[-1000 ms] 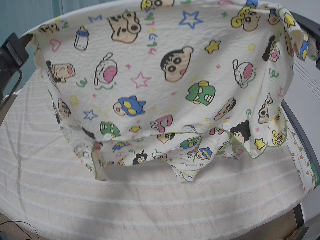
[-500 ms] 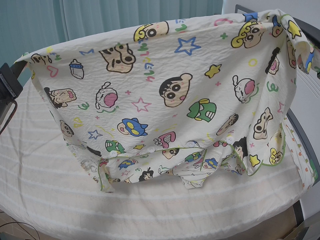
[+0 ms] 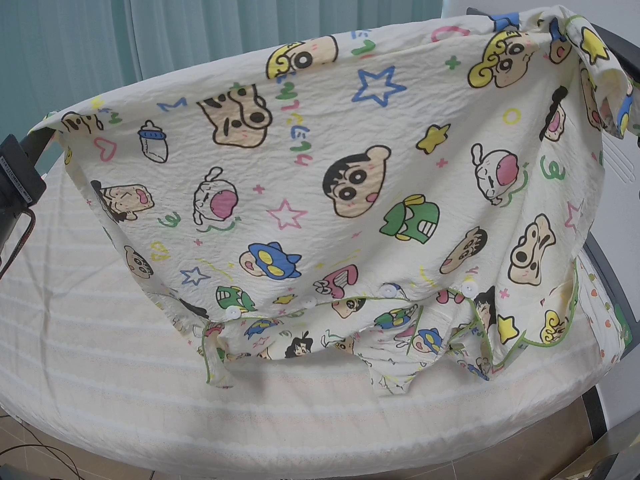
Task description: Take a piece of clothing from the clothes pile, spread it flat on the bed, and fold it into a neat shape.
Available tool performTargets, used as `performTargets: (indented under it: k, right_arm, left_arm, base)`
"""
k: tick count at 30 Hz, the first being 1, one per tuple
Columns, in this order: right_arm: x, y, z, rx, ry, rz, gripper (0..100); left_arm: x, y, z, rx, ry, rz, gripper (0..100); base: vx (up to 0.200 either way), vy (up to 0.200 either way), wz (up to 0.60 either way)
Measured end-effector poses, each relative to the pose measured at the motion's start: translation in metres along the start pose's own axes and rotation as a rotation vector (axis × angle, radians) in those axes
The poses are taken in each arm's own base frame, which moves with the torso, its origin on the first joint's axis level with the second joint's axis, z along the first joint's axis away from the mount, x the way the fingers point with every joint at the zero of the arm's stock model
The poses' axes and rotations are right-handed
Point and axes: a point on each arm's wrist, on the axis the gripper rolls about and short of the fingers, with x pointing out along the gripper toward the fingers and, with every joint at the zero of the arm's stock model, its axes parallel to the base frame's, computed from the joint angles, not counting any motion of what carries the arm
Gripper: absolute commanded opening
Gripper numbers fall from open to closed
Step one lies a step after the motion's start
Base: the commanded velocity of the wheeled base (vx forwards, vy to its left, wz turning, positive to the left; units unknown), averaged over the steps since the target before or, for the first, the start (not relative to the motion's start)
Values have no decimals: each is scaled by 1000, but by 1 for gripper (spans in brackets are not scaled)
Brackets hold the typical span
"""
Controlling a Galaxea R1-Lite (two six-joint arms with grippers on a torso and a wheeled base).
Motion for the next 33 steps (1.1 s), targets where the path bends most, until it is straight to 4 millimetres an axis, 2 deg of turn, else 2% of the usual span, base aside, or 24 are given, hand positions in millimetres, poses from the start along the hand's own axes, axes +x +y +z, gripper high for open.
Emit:
performTargets:
  k: [3,33]
  right_arm:
    - [0,0,0,1,2,0,0]
    - [11,-6,-3,8,21,-13,0]
  left_arm:
    - [0,1,-1,3,4,4,0]
    - [5,8,-1,26,-2,61,0]
  base:
    - [0,0,0]
    - [0,200,0]
